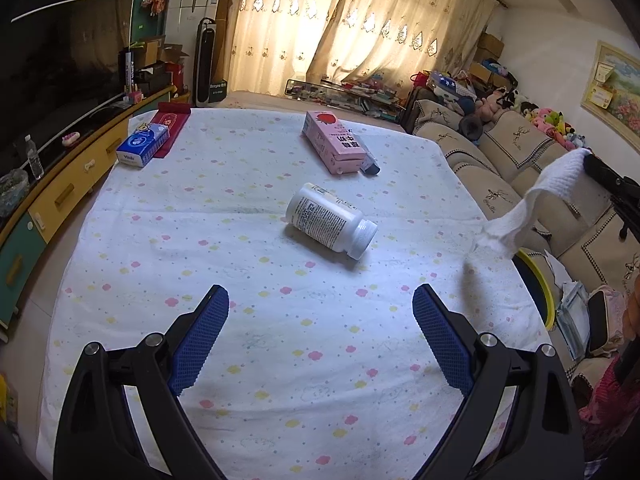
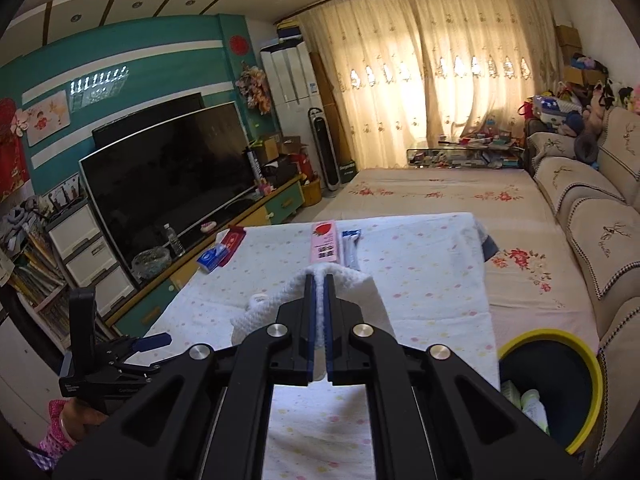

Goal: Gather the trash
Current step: 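Carry the white towel into the yellow bin and open the right gripper, then grasp the white pill bottle across its body with the left gripper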

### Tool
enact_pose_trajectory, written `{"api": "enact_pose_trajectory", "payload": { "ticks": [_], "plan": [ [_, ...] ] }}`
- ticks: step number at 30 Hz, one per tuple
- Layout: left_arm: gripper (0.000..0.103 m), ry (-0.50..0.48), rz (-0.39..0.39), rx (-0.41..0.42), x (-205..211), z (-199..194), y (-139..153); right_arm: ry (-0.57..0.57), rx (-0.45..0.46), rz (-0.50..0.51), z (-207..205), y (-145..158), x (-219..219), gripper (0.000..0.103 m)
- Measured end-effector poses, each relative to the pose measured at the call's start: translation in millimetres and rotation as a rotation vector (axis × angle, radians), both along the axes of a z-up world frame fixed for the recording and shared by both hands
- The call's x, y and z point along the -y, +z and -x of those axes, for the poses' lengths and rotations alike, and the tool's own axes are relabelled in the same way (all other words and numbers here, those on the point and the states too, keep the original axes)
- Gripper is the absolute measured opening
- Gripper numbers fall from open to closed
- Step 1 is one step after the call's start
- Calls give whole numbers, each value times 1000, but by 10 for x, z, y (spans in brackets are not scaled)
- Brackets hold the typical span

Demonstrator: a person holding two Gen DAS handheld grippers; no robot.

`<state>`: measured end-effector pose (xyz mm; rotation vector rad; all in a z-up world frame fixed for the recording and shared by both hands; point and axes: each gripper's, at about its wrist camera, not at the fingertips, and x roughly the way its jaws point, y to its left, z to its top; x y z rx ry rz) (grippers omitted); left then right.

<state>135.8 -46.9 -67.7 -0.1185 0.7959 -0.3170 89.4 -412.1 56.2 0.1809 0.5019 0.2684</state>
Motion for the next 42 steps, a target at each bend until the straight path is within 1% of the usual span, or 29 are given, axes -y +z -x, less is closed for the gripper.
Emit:
{"api": "enact_pose_trajectory", "payload": {
  "ticks": [4,7,13,16,20,23,24,26,27,33,37,42],
  "plan": [
    [92,-7,-5,-7,29,-20,-36,-87,18,7,70,53,283,4],
    [92,-13,-7,-7,60,-25,-42,-164,16,21,115,53,520,4],
    [92,-26,-16,-11,140,-53,-50,-336,-19,49,160,-97,1044,4],
    [92,-34,-24,-13,203,-71,-50,-408,-51,49,140,-238,1278,5],
    [92,-47,-34,-12,280,-80,-51,-501,-111,48,71,-499,1569,6],
    [92,-57,-45,-13,338,-96,-50,-562,-181,44,-14,-737,1757,6],
    [92,-60,-49,-13,356,-103,-53,-580,-202,49,-37,-805,1804,9],
    [92,-66,-59,-14,393,-124,-60,-596,-227,40,-70,-926,1855,30],
    [92,-68,-63,-15,406,-136,-66,-595,-237,37,-84,-974,1863,33],
    [92,-100,-105,-26,506,-269,-132,-569,-257,38,-146,-1094,1795,34],
    [92,-133,-140,-25,552,-420,-174,-544,-268,46,-172,-1082,1681,34],
    [93,-195,-199,-1,591,-673,-199,-521,-278,53,-215,-1106,1586,34]
  ]
}}
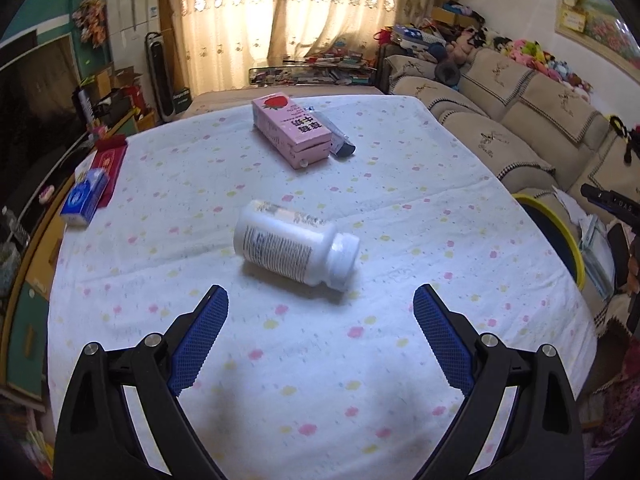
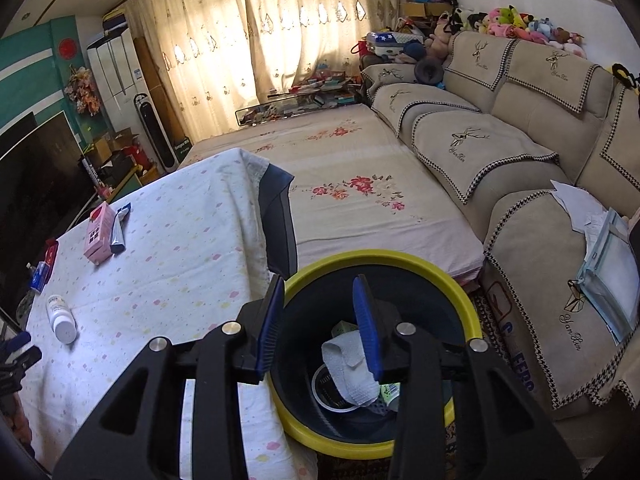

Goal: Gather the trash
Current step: 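Grasp the white pill bottle across its body with the left gripper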

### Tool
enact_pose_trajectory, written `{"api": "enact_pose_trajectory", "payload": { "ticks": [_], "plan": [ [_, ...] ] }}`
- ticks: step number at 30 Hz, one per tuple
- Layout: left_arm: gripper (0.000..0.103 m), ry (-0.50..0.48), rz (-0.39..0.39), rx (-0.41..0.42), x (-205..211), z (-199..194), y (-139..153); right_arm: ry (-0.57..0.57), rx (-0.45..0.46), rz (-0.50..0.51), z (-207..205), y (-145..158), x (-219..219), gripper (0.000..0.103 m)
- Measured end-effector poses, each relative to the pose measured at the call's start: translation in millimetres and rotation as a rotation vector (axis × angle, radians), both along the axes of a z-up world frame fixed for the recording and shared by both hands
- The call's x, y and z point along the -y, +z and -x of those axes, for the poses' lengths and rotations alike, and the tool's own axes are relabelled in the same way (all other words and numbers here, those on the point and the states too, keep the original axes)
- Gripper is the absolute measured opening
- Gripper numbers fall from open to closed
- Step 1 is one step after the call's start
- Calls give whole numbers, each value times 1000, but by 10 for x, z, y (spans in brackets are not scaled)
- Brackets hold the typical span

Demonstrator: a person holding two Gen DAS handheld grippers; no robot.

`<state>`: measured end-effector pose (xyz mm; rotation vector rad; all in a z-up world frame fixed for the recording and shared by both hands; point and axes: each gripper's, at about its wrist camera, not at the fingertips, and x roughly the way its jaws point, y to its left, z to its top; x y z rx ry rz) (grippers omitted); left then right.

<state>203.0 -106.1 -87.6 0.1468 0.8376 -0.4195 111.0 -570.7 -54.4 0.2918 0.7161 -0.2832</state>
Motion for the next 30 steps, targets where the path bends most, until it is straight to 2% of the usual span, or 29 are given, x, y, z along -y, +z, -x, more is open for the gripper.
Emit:
{"api": "enact_pose_trajectory", "payload": {
  "ticks": [6,13,25,30],
  "plan": [
    [93,-78,-72,9,53,-296,-48,18,-10,4,-60,-2,-100,34],
    [94,-166,-81,-15,117,-528,-106,37,-27,5,-147,-24,-180,34],
    [95,-238,-118,-64,193,-686,-281,64,-46,5,-222,-46,-288,34],
    [85,-234,-109,-75,194,-707,-299,74,-49,1,-223,-63,-305,34]
  ]
}}
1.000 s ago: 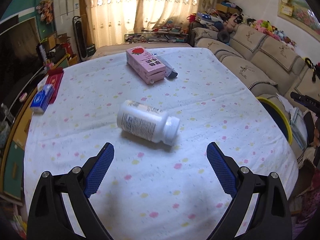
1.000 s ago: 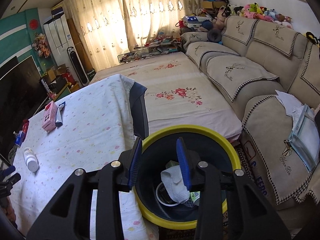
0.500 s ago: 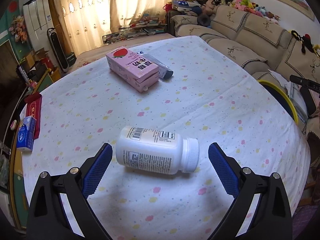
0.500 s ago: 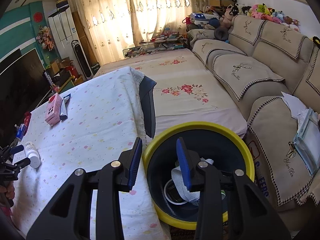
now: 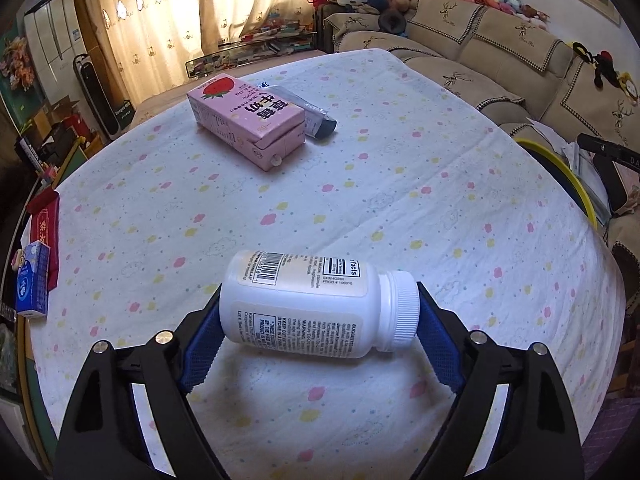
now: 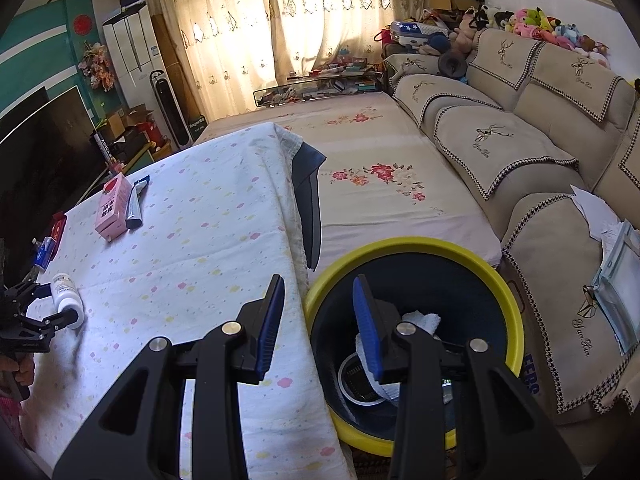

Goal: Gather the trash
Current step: 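Grasp the white pill bottle across its body with the left gripper, then carry the white pill bottle toward the yellow bin with the left gripper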

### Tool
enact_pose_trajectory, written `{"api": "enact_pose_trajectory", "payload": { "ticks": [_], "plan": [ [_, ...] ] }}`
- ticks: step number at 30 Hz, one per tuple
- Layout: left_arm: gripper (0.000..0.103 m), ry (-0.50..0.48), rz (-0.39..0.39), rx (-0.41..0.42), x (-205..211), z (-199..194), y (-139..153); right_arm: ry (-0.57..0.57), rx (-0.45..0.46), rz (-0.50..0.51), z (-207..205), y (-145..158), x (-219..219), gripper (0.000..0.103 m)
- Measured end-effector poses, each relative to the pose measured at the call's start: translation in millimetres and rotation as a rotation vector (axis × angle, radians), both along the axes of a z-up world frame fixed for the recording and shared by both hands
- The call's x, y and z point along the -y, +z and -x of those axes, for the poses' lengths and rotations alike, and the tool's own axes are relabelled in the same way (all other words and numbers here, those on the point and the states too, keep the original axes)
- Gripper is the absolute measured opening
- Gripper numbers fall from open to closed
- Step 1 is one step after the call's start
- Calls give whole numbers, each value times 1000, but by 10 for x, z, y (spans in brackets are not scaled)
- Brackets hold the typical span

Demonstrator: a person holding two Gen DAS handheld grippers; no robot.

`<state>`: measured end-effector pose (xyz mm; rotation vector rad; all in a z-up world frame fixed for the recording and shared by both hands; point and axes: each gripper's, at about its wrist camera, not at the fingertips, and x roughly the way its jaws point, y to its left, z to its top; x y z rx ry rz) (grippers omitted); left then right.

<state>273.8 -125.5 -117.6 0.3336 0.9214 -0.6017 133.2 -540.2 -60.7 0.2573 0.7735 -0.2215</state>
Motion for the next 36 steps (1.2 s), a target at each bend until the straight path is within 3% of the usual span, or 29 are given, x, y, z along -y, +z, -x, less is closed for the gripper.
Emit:
{"api": "enact_pose_trajectory", "payload": {
  "ticks": [8,15,26,36],
  "plan": [
    [85,-14,-1,29,80,154,118,-4,9,-14,66,-9,39,34],
    [85,-88,7,60,461,458,362,-36,16,-29,237,-44,170,34],
    [85,-295,71,42,1653,835,640,-158,6,-64,621,-247,700,34],
    [85,-448,51,-43,3009,859,377,-256,14,-75,1041,-304,1138,34]
  ]
}}
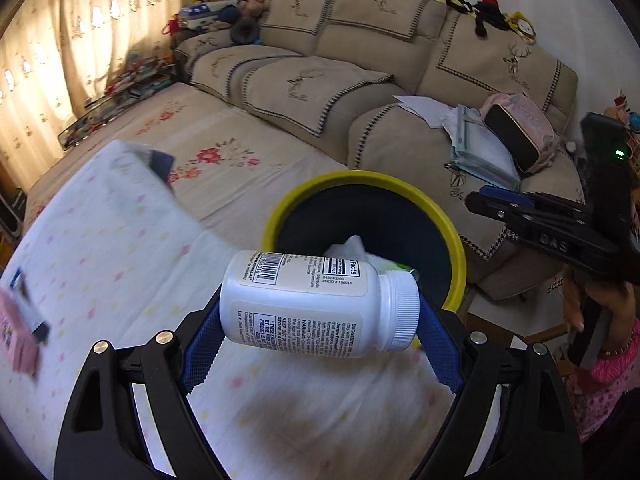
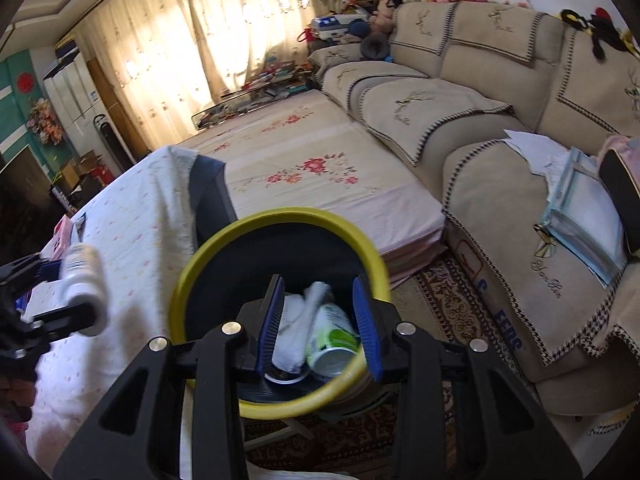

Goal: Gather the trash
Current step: 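Carry the white pill bottle toward the yellow bin with the left gripper, then open the left gripper over the yellow bin to drop the pill bottle, then lower the right gripper onto the white-and-blue tube sachet and grasp it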

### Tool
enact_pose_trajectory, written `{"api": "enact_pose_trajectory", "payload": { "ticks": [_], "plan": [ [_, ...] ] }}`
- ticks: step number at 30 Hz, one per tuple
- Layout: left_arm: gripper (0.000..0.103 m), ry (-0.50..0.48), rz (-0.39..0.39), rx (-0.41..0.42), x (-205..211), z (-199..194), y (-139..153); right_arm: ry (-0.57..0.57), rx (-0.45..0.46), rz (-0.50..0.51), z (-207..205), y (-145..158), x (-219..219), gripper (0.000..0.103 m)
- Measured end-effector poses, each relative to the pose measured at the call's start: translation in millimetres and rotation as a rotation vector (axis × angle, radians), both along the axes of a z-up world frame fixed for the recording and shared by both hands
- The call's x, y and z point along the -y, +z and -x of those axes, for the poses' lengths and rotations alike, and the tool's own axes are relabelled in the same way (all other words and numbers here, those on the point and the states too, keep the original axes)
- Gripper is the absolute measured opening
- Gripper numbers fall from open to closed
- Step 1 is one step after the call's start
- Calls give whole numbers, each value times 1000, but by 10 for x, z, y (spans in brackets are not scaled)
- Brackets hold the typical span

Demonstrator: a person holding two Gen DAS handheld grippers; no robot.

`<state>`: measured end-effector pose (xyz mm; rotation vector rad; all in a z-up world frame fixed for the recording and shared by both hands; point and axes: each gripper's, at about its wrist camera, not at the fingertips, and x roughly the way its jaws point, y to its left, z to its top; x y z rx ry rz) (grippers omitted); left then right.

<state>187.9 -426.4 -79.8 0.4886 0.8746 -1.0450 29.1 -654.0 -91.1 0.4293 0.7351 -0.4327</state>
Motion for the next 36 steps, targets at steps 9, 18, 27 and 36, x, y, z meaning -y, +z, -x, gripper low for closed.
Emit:
{"api": "enact_pose_trajectory", "payload": {
  "ticks": [9,18,27,36],
  "plan": [
    [88,-18,-66,-32,812,-148,-376,-36,-16,-19,149,-68,172,35],
    [92,55,6,-54,414,-257,-290,-1,-31,-24,34,-107,57,36],
    [96,248,158,42,-1081,-243,114,106,-46,-25,-334,-123,-292,36],
    [96,578,108,179,-2612,-591,71,342,-24,2,-1091,152,-1083,36]
  ]
}}
